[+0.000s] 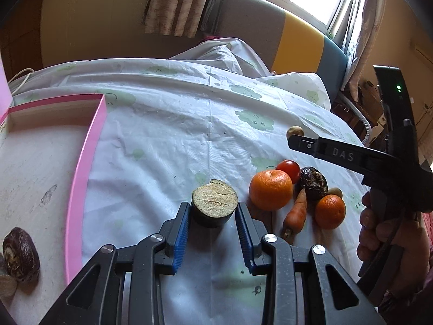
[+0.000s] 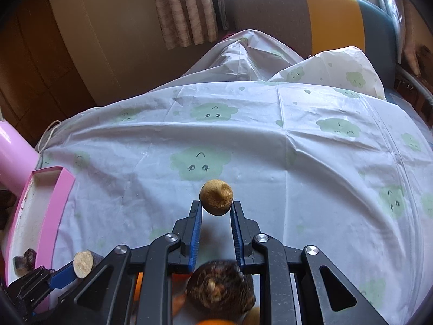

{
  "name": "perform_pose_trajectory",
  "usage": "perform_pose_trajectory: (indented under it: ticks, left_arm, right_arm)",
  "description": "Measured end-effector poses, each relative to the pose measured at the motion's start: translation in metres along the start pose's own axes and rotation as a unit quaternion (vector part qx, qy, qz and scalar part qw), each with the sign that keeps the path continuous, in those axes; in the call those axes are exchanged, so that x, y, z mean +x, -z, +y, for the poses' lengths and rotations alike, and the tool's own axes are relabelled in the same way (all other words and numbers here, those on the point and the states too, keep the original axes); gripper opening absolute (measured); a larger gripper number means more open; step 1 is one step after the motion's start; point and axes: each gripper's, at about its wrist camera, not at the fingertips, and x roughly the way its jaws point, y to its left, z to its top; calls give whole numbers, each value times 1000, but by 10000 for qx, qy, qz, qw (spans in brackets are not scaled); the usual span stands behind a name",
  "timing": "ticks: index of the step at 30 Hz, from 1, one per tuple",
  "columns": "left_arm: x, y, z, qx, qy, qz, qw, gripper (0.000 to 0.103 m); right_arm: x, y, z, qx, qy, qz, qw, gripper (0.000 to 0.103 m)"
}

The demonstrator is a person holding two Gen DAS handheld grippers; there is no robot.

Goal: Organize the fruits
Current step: 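Grasp the root slice with left tool while right carries the small fruit into the tray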

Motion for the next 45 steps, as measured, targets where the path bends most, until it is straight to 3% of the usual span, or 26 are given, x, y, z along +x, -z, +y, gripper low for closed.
perform_pose_trajectory:
  ticks: [17, 29, 45]
  left_arm:
    - [-68, 7, 15, -39, -243, -417, 9988, 34]
    - [-113, 16, 67, -447, -817, -659, 9935, 34]
    - [-150, 21, 150, -1122, -1231, -915, 9818, 34]
  right_arm:
    - [-62, 37, 59, -397, -513, -374, 9972, 22]
    - [-80, 68, 135, -1010, -1168, -257, 9877, 22]
    - [-88, 112, 211, -1624, -1877, 151, 9686, 22]
